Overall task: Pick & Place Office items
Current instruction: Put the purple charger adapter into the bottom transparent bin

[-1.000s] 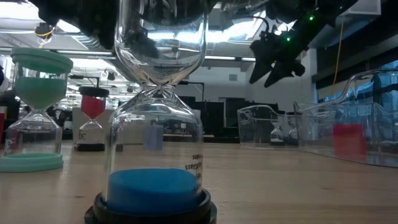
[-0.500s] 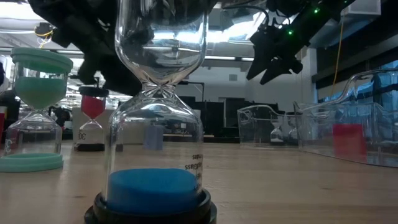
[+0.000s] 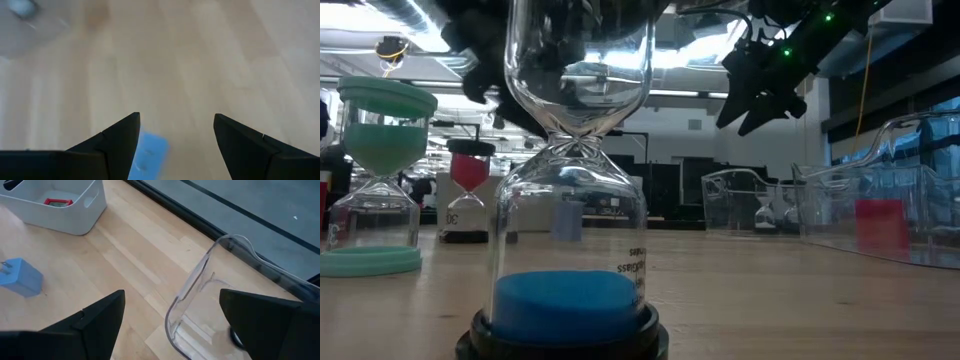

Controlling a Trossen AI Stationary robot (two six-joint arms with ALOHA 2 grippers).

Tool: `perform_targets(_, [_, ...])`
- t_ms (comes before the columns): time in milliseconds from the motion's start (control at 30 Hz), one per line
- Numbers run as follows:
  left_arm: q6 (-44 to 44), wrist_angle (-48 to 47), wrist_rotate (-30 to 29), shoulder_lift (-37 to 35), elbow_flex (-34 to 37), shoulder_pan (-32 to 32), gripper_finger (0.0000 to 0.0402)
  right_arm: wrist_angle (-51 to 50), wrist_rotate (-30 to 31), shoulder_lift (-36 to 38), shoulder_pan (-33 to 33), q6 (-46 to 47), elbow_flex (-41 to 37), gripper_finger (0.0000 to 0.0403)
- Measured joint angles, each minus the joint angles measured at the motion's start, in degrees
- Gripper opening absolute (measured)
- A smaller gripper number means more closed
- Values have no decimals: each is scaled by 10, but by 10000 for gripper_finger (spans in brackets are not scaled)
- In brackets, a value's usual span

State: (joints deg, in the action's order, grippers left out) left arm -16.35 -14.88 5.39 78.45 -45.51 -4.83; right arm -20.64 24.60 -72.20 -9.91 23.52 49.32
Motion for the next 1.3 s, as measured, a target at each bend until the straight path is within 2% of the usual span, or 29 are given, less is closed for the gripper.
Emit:
perform_targets(167, [-70, -125, 28, 40, -56, -23, 251, 3, 0, 0, 0, 0, 0, 326])
perform_targets(367, [-111, -189, 32, 113, -132, -42, 251, 5, 0, 0, 0, 0, 0, 327])
perform_targets(533, [-154, -232, 30, 172, -165, -44, 246, 5, 0, 0, 0, 0, 0, 327])
perform_targets(733, [-195, -251, -21, 199, -168, -43, 228, 3, 0, 0, 0, -7, 0, 327])
perform_targets(1133, [-209, -239, -28, 198, -171, -40, 190, 5, 3, 0, 0, -15, 0, 327])
perform_targets(1300, [-223, -238, -60, 196, -172, -29, 168, 5, 4, 0, 0, -16, 0, 327])
